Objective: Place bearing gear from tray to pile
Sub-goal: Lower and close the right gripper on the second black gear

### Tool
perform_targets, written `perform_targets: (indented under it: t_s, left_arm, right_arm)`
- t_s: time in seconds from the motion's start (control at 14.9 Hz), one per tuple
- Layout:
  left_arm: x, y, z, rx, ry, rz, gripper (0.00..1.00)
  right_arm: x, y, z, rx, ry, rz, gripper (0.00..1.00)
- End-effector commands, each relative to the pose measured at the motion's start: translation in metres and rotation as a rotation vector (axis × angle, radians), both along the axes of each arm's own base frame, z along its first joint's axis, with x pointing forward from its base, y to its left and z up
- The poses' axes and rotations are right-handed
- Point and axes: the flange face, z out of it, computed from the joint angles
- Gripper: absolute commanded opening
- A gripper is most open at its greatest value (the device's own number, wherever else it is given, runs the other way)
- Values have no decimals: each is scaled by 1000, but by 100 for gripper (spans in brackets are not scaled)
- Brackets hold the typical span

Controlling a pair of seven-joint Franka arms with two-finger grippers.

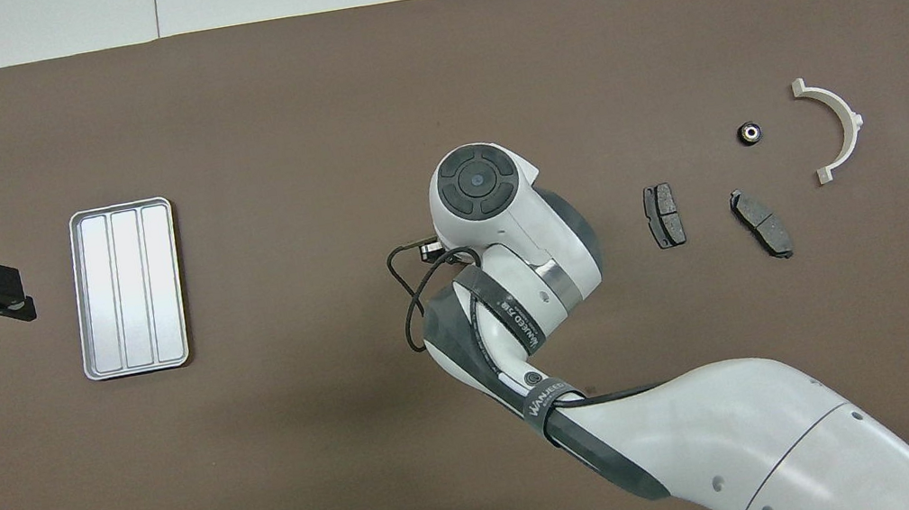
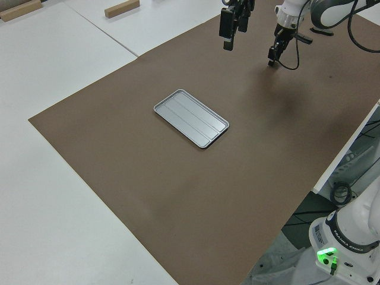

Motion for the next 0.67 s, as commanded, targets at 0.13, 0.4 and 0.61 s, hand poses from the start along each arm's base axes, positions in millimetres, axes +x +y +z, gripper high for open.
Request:
perform_targets:
  t_s: [0.13,0.4,0.61]
  left_arm:
    - [0,4,8,15,-48,-64,100]
    - [-3,2,9,16,-49,-61,100]
    - [-4,-1,9,14,-51,-66,100]
  right_arm:
    - [-9,-4,4,18,-2,-14,12]
    - [-2,-9,15,-3,4,-7,0]
    - [22,-41,59,-1,-7,5,0]
